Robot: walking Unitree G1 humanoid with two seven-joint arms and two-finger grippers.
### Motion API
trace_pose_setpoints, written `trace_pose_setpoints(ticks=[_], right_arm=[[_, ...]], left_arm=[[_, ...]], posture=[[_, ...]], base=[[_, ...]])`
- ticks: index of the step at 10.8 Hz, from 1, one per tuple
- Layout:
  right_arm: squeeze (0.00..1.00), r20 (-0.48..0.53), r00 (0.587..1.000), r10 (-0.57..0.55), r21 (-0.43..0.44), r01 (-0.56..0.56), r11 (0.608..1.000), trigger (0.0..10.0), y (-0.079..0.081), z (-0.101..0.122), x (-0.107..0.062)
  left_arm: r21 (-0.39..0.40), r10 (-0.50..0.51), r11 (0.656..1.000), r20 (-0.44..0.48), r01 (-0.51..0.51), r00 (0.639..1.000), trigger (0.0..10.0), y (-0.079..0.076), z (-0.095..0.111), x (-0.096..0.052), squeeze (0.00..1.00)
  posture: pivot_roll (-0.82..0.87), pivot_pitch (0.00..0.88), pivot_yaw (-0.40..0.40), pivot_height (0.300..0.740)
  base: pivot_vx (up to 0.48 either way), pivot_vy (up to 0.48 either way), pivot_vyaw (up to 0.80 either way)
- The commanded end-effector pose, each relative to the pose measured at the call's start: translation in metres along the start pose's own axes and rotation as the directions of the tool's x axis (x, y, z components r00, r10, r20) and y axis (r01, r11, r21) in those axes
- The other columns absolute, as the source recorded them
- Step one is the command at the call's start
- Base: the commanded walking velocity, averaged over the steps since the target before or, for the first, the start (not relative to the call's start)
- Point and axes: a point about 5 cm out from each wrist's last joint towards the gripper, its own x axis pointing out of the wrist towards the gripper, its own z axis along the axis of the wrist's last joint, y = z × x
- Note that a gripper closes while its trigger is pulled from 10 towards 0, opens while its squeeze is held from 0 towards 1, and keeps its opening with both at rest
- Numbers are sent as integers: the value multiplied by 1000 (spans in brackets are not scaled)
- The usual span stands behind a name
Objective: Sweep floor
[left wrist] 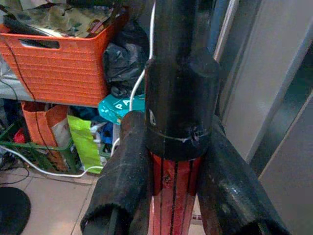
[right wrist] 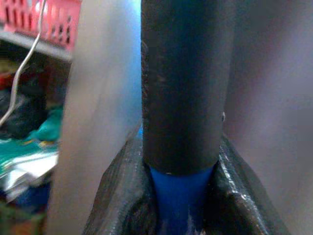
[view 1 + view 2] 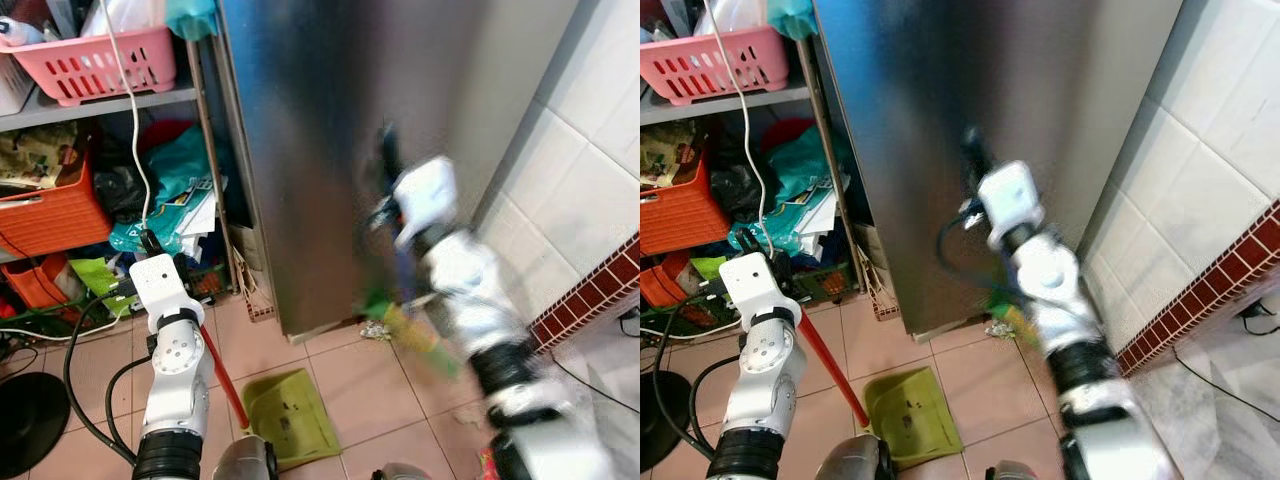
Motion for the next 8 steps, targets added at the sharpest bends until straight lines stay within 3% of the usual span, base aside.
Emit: trace_pose_setpoints(ticks=[1, 3, 6, 7, 8], right_arm=[[0, 16, 999, 32, 14, -33, 999, 10000, 16, -2, 0], [0, -3, 995, 105, 67, -104, 992, 10000, 37, -11, -8], [0, 28, 955, 294, 137, -295, 945, 10000, 25, 8, -12], [0, 79, 896, 436, 203, -443, 873, 10000, 18, 31, -14], [0, 128, 863, 489, 222, -506, 834, 10000, 16, 46, -15]], left_arm=[[5, -8, 1000, 46, 8, 999, 10000, -1, 11, 2, 0], [4, -10, 1000, 52, 10, 999, 10000, -1, 13, 3, 0], [2, -9, 1000, 50, 8, 999, 10000, -1, 12, 4, 0], [1, -18, 1000, 47, 18, 999, 10000, -4, 11, 5, 0], [-1, -23, 1000, 46, 23, 999, 10000, -6, 11, 5, 0]], posture=[[-22, 71, 25, 740], [-23, 66, 23, 740], [-54, 57, 23, 740], [-62, 56, 25, 740], [-68, 51, 28, 740]], base=[[0, 0, 0], [0, 0, 0], [0, 0, 0], [0, 0, 0], [0, 0, 0]])
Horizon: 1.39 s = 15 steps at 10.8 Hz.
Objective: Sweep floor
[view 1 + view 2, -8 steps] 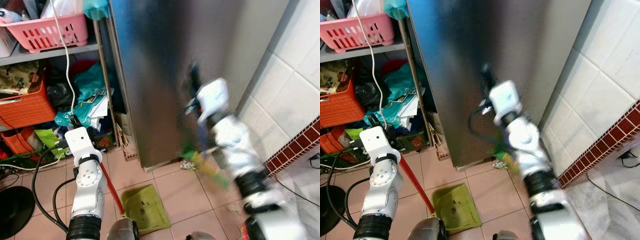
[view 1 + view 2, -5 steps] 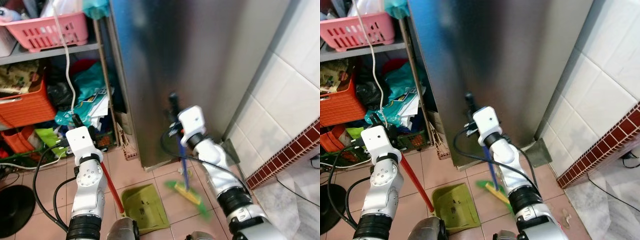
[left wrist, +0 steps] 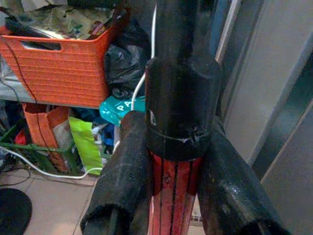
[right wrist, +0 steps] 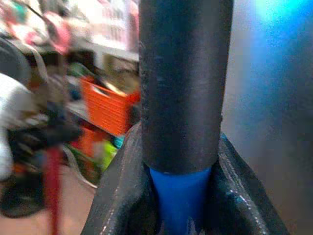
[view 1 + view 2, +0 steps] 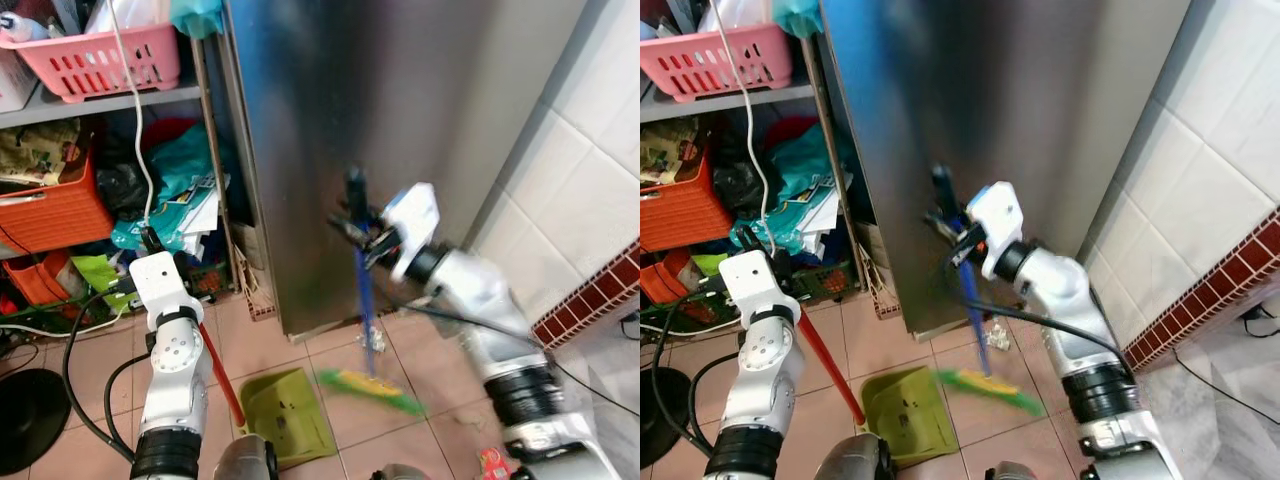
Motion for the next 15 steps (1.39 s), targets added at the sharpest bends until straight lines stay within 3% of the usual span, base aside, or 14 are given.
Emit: trace_pose_setpoints(ticks=[1, 2, 3, 4, 6, 8, 9, 12, 14, 15], right_arm=[[0, 114, 992, 60, 39, -64, 997, 10000, -1, 33, 7], [0, 136, 989, 53, 40, -59, 997, 10000, -6, 43, 7], [0, 133, 988, -77, -111, 92, 990, 10000, -27, 49, 8], [0, 136, 979, -149, -152, 169, 974, 10000, -36, 51, 7], [0, 190, 944, -268, -168, 300, 939, 10000, -52, 63, 7], [0, 250, 902, -352, -244, 411, 879, 10000, -64, 71, 5], [0, 244, 899, -363, -267, 422, 866, 10000, -64, 67, 3], [0, 170, 894, -414, -361, 447, 818, 10000, -51, 23, -1], [0, 141, 890, -434, -393, 452, 800, 10000, -39, 2, 2], [0, 102, 884, -457, -369, 460, 807, 10000, -31, -17, 3]], left_arm=[[-7, -15, 1000, 41, 15, 999, 10000, -5, 10, 4, 0], [-7, -15, 1000, 41, 15, 999, 10000, -4, 10, 5, 0], [-4, -15, 1000, 43, 15, 999, 10000, -3, 10, 5, 0], [-4, -15, 1000, 45, 15, 999, 10000, -3, 10, 6, 0], [-10, -10, 1000, 49, 11, 999, 10000, -2, 12, 5, 0], [-9, -12, 1000, 47, 13, 999, 10000, -1, 11, 4, 0], [-9, -14, 1000, 48, 15, 999, 10000, -1, 11, 4, 0], [-12, -19, 1000, 46, 19, 999, 10000, -2, 10, 2, 0], [-13, -30, 999, 42, 31, 999, 10000, -3, 8, 1, 0], [-16, -40, 999, 44, 40, 998, 10000, -5, 8, 0, 0]], posture=[[-69, 50, 29, 740], [-69, 48, 31, 740], [-64, 44, 28, 740], [-64, 44, 28, 740], [-51, 43, 24, 740], [-50, 43, 24, 740], [-49, 45, 26, 740], [-46, 56, 25, 740], [-47, 61, 24, 740], [-46, 65, 24, 740]], base=[[0, 0, 0], [0, 0, 0], [0, 0, 0], [0, 0, 0], [0, 0, 0], [0, 0, 0], [0, 0, 0], [0, 0, 0], [0, 0, 0], [0, 0, 0]])
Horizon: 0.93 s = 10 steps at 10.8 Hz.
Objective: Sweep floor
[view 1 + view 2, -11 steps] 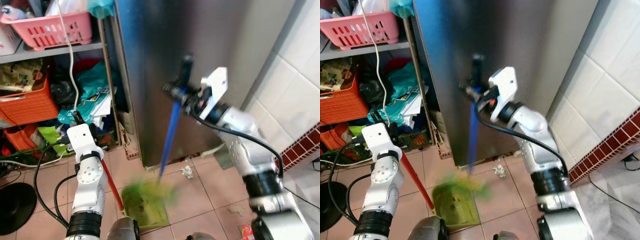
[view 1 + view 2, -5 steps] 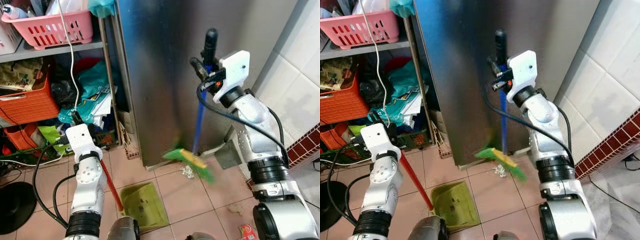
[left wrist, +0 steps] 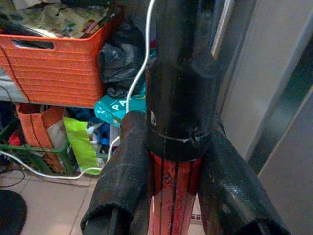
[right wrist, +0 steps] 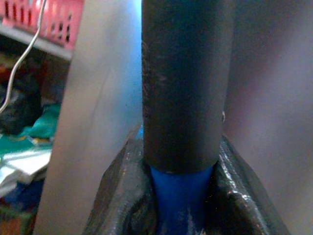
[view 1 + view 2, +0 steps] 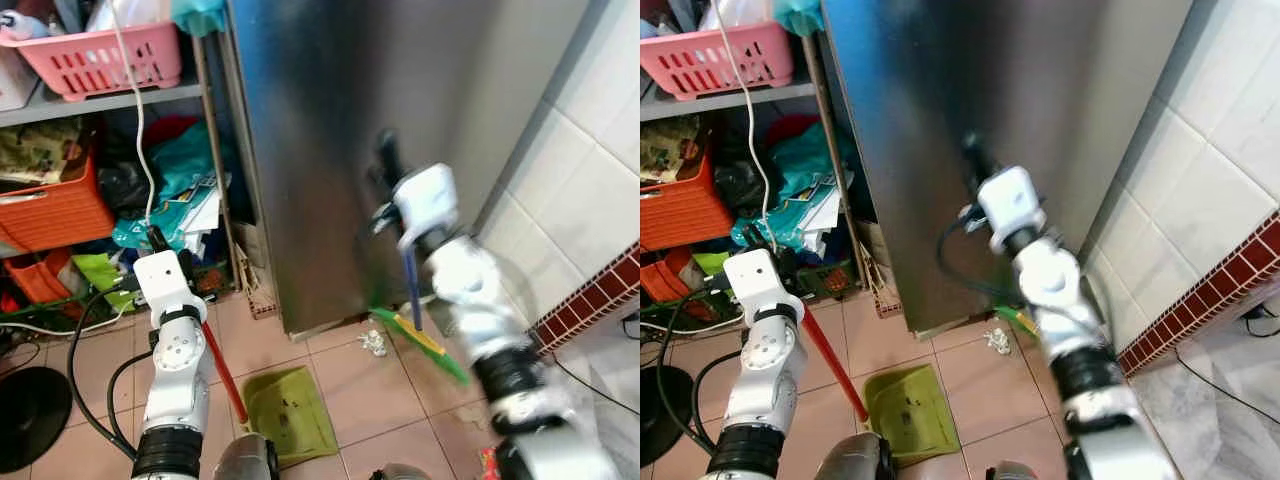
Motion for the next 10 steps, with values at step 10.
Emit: trace_pose_setpoints(ticks=[10], right_arm=[[0, 93, 957, 273, 411, -287, 865, 10000, 17, 26, -1]], left_arm=[[-17, -41, 999, 38, 42, 998, 10000, -10, 7, 1, 0]], posture=[[-68, 59, 29, 740]], base=[[0, 0, 0]])
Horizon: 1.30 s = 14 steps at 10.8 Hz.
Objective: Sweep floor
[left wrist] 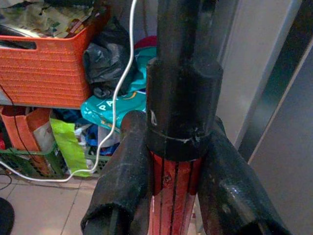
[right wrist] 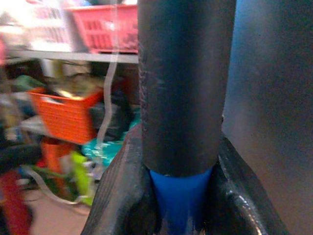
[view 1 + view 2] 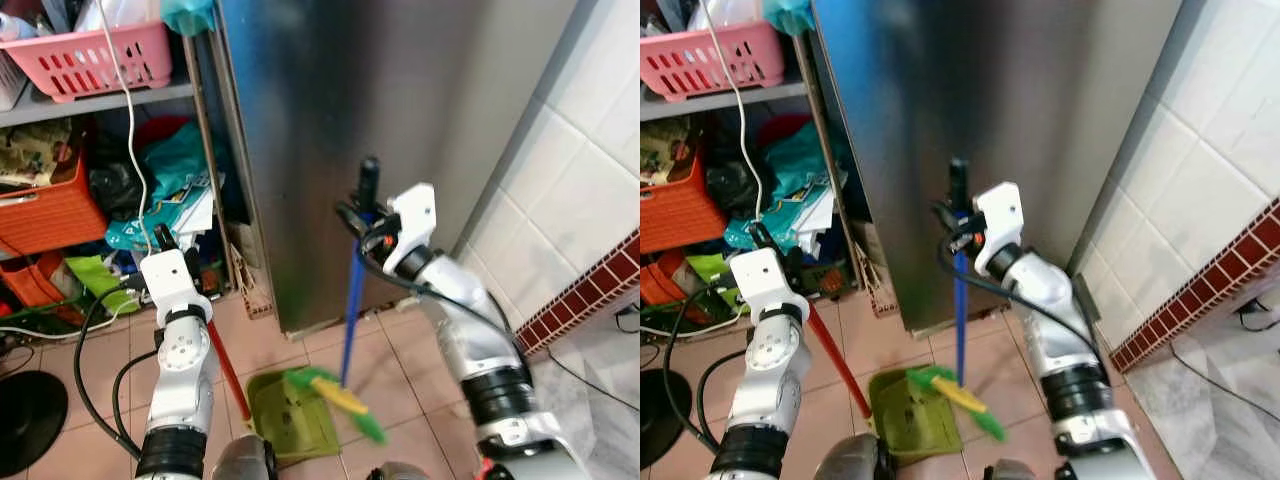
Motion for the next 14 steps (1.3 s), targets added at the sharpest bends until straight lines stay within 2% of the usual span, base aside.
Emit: trace_pose_setpoints(ticks=[1, 2, 4, 5, 6, 7, 9, 10, 11, 12, 13, 14], right_arm=[[0, 81, 996, 46, -13, -46, 999, 10000, 1, 25, 7], [0, 121, 993, -10, -29, 14, 999, 10000, -9, 39, 10], [0, 213, 967, -139, -116, 166, 979, 10000, -34, 70, 13], [0, 216, 962, -170, -137, 202, 970, 10000, -39, 72, 12], [0, 198, 956, -217, -152, 249, 957, 10000, -44, 66, 12], [0, 174, 960, -220, -168, 249, 954, 10000, -40, 57, 12], [0, 89, 977, -194, -188, 208, 960, 10000, -18, 23, 11], [0, 1, 973, -229, -208, 225, 952, 10000, -10, -2, 6], [0, -76, 962, -262, -170, 246, 954, 10000, -2, -21, 1], [0, -94, 961, -260, -134, 247, 960, 10000, 4, -26, 0], [0, -69, 954, -292, 0, 292, 956, 10000, 4, -18, 3], [0, -51, 947, -317, 79, 320, 944, 10000, 0, -12, 7]], left_arm=[[-8, -16, 1000, 33, 16, 999, 10000, -4, 7, 3, 0], [-8, -16, 1000, 34, 17, 999, 10000, -4, 7, 4, 0], [-10, -21, 1000, 29, 21, 999, 10000, -4, 7, 4, 0], [-9, -23, 1000, 26, 23, 999, 10000, -5, 6, 4, 0], [-8, -26, 1000, 23, 26, 999, 10000, -4, 6, 4, 0], [-8, -30, 1000, 19, 30, 999, 10000, -4, 5, 3, 0], [-15, -48, 999, 13, 48, 999, 10000, -6, 5, 2, 0], [-21, -56, 998, 10, 56, 998, 10000, -6, 4, 2, 0], [-32, -69, 997, 3, 69, 998, 10000, -7, 4, 2, 0], [-33, -72, 997, 5, 72, 997, 10000, -7, 5, 2, 0], [-38, -78, 996, 1, 78, 997, 10000, -8, 4, 3, 0], [-38, -87, 995, 0, 87, 996, 10000, -10, 4, 3, 0]], posture=[[-68, 59, 29, 740], [-69, 55, 31, 740], [-67, 53, 29, 740], [-67, 53, 29, 740], [-65, 53, 29, 740], [-63, 53, 30, 740], [-59, 53, 32, 740], [-59, 53, 32, 740], [-57, 52, 35, 740], [-58, 52, 34, 740], [-64, 49, 36, 740], [-65, 47, 36, 740]], base=[[0, 0, 0], [0, 0, 0], [0, 0, 0], [0, 0, 0], [0, 0, 0], [0, 0, 0], [0, 0, 0], [0, 0, 0], [0, 0, 0], [0, 0, 0], [0, 0, 0], [0, 0, 0]])
